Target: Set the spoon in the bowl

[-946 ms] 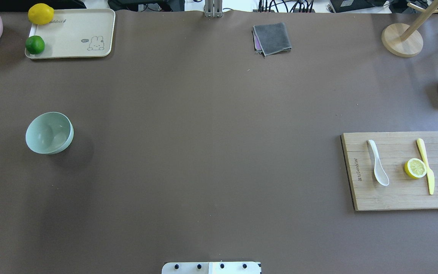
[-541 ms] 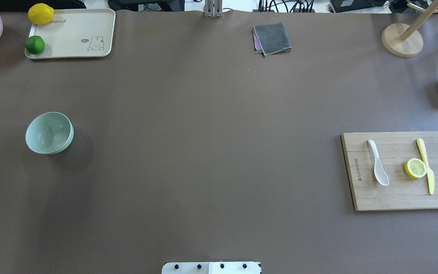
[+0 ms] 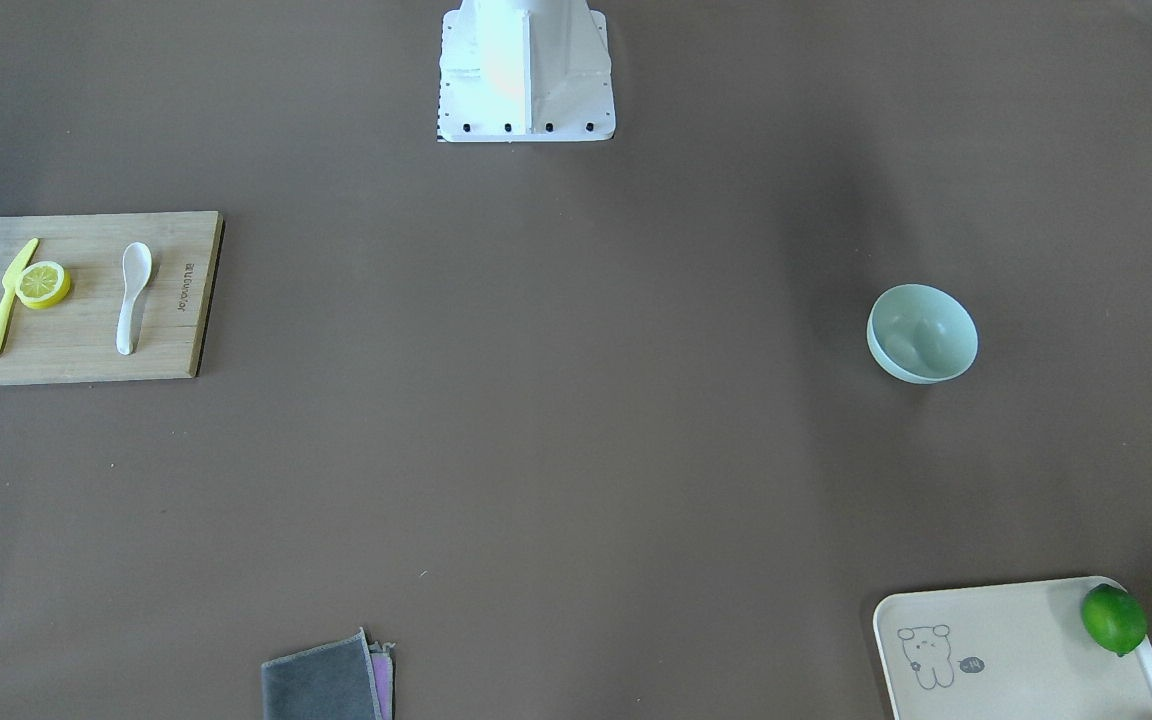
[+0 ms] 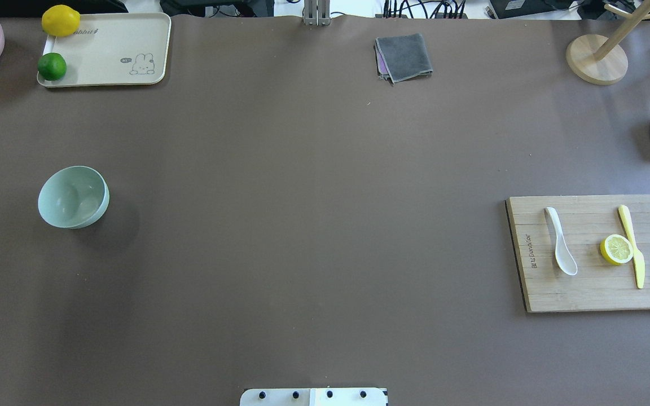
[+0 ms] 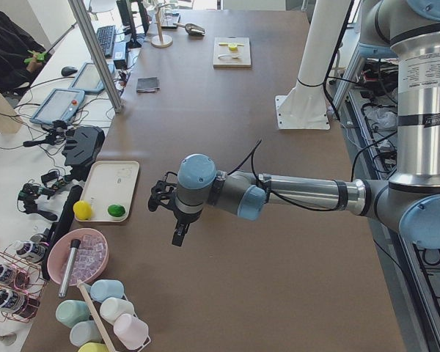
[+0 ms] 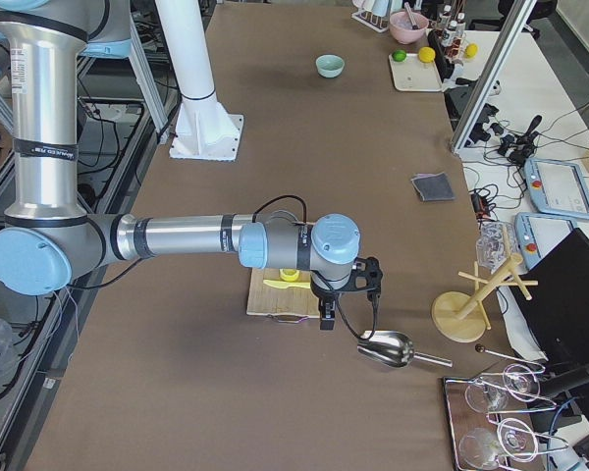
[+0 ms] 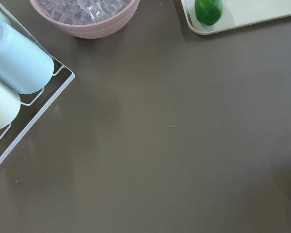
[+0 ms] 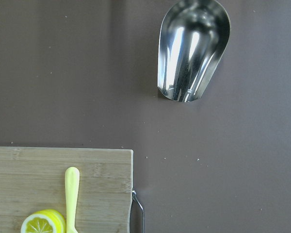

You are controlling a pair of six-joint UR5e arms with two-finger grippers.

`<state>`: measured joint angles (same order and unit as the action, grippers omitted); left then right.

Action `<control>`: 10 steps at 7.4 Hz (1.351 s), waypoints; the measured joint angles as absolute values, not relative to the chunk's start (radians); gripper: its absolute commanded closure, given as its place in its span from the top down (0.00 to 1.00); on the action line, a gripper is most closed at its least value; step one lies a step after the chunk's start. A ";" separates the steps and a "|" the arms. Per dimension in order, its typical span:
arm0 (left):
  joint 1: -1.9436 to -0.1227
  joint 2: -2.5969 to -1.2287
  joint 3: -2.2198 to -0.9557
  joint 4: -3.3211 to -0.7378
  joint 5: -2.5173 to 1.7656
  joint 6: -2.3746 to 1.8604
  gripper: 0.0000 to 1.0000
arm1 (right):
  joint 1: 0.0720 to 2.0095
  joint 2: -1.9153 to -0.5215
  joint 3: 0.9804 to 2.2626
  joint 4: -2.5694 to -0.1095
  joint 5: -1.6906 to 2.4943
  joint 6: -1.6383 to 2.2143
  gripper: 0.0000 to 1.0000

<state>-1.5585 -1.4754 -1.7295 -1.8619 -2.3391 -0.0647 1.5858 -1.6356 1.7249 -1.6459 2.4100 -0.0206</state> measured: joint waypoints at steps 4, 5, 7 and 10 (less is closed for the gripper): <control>-1.556 -1.481 -1.733 -1.860 -2.340 -0.066 0.98 | 1.585 -1.630 1.739 -1.646 2.421 -0.012 1.00; -1.556 -1.483 -1.733 -1.860 -2.342 -0.066 0.98 | 1.585 -1.630 1.739 -1.646 2.422 -0.011 1.00; -1.554 -1.488 -1.737 -1.869 -2.345 -0.064 0.98 | 1.582 -1.617 1.746 -1.646 2.420 -0.012 1.00; -1.451 -1.523 -1.722 -1.967 -2.349 -0.103 0.98 | 1.554 -1.575 1.761 -1.649 2.411 -0.013 1.00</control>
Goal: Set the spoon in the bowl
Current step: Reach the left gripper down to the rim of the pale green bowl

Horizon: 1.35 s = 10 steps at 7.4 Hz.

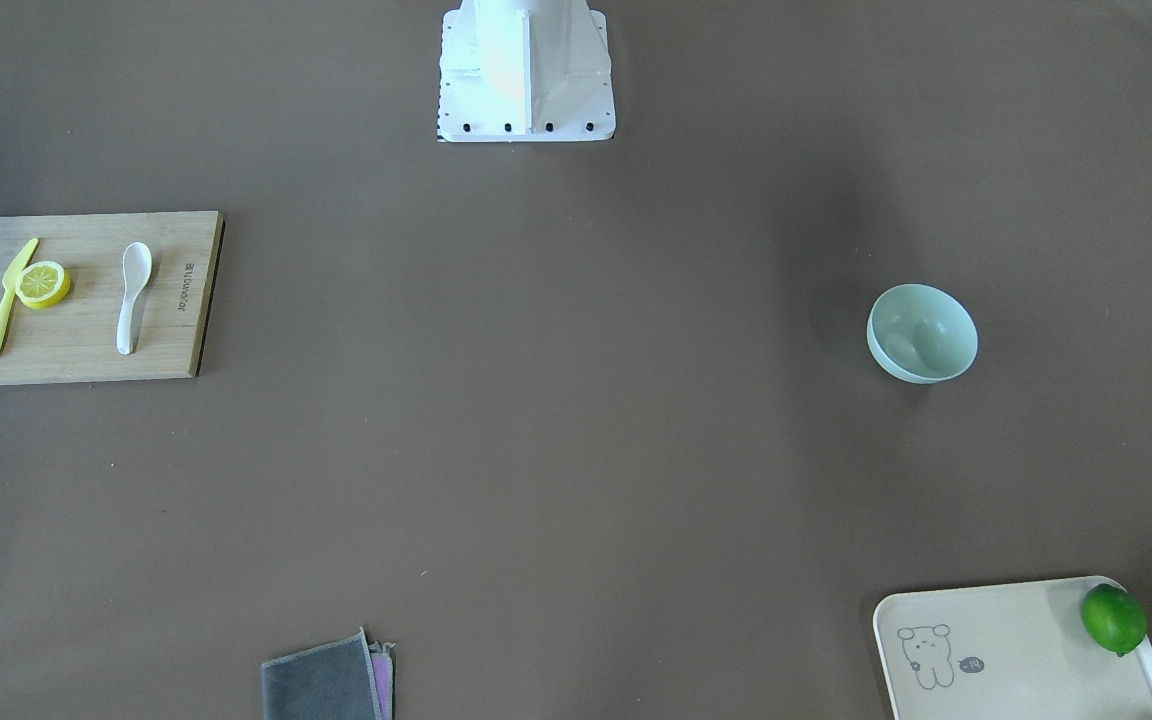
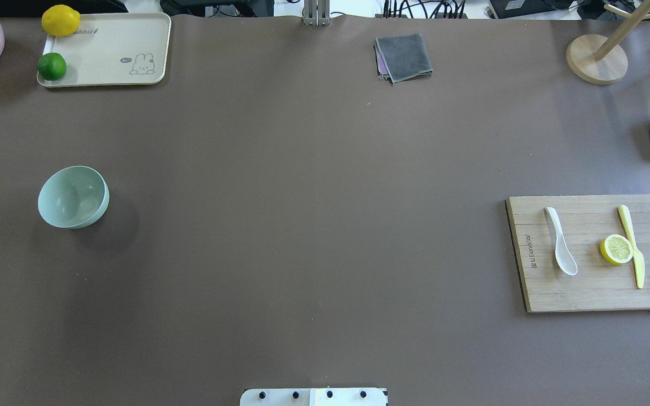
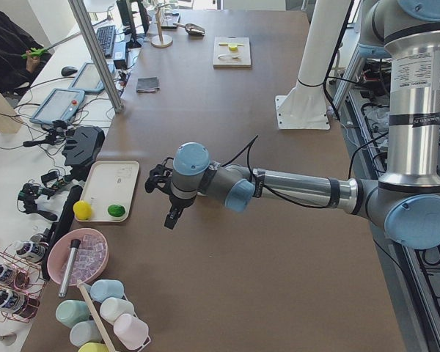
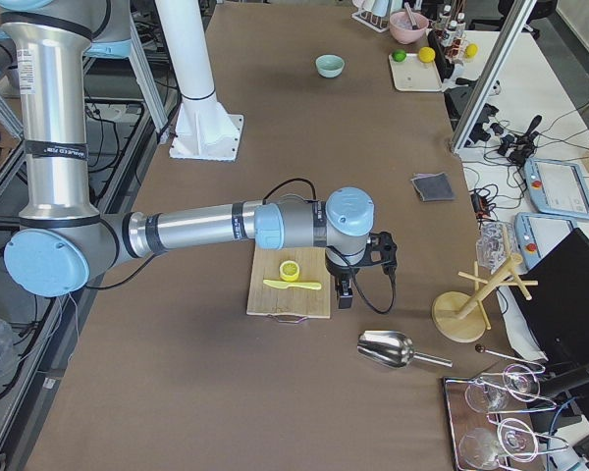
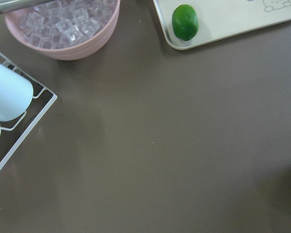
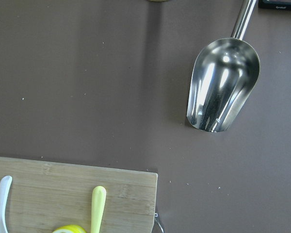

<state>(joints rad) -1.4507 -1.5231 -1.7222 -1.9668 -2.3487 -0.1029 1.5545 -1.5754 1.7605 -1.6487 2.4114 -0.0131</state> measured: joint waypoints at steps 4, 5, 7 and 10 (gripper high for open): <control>-1.170 -1.574 -1.677 -2.242 -2.377 -0.576 0.98 | 1.533 -1.570 1.754 -1.648 2.424 -0.007 1.00; -1.098 -1.581 -1.662 -2.300 -2.351 -0.662 0.98 | 1.532 -1.571 1.750 -1.648 2.429 -0.004 1.00; -1.013 -1.608 -1.618 -2.334 -2.292 -0.735 0.97 | 1.531 -1.567 1.745 -1.648 2.436 0.020 1.00; -0.995 -1.618 -1.565 -2.341 -2.269 -0.739 0.97 | 1.530 -1.565 1.752 -1.647 2.446 0.044 1.00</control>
<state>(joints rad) -0.9954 -1.6178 -1.5652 -2.3406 -2.2693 -0.7389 1.5304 -1.5648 1.7516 -1.6472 2.4461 0.0435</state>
